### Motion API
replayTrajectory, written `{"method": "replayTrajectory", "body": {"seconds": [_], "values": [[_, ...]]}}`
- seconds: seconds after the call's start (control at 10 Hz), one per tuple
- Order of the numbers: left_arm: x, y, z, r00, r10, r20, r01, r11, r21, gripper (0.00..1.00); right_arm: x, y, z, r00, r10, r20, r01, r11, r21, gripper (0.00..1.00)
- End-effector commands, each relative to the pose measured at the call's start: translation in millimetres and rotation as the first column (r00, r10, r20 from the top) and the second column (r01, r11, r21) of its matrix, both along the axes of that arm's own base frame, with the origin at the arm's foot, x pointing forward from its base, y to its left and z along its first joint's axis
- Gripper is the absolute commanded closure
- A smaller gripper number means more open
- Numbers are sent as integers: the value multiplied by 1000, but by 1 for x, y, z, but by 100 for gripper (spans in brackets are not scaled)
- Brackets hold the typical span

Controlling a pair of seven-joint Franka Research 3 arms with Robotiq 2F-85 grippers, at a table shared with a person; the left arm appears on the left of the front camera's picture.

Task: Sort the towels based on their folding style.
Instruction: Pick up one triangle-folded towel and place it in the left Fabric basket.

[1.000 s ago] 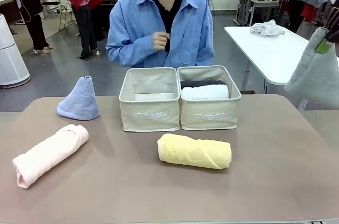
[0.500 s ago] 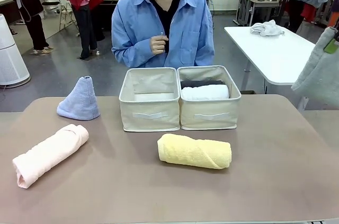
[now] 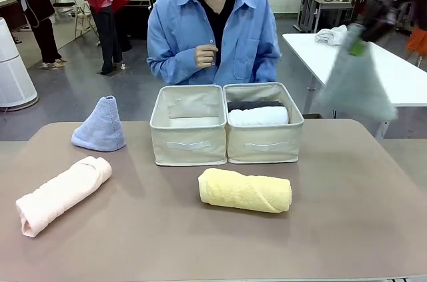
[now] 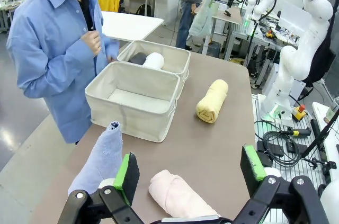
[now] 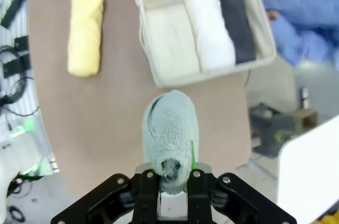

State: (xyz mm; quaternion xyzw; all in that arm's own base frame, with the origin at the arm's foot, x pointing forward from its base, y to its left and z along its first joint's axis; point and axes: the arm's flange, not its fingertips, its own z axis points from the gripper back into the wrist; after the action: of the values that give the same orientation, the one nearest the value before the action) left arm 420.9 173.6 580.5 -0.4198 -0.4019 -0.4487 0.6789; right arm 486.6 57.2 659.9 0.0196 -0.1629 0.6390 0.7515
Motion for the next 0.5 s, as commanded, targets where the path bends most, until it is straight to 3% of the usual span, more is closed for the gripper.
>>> {"method": "replayTrajectory", "body": {"seconds": [0.0,0.1,0.2,0.3,0.4], "values": [[-2,0,1,1000,2,20,-1,1000,-18,0,30,40,22,999,52,17,-50,996,-74,82],[-2,0,1,1000,2,20,-1,1000,-18,0,33,57,22,997,79,-1,-78,990,-116,82],[-2,0,1,1000,2,20,-1,1000,-18,0,23,51,19,995,22,-96,-43,975,-218,82],[-2,0,1,1000,2,20,-1,1000,-18,0,-26,7,18,985,-106,-137,52,935,-350,82],[-2,0,1,1000,2,20,-1,1000,-18,0,-97,-43,18,969,-233,-89,191,922,-337,82]]}}
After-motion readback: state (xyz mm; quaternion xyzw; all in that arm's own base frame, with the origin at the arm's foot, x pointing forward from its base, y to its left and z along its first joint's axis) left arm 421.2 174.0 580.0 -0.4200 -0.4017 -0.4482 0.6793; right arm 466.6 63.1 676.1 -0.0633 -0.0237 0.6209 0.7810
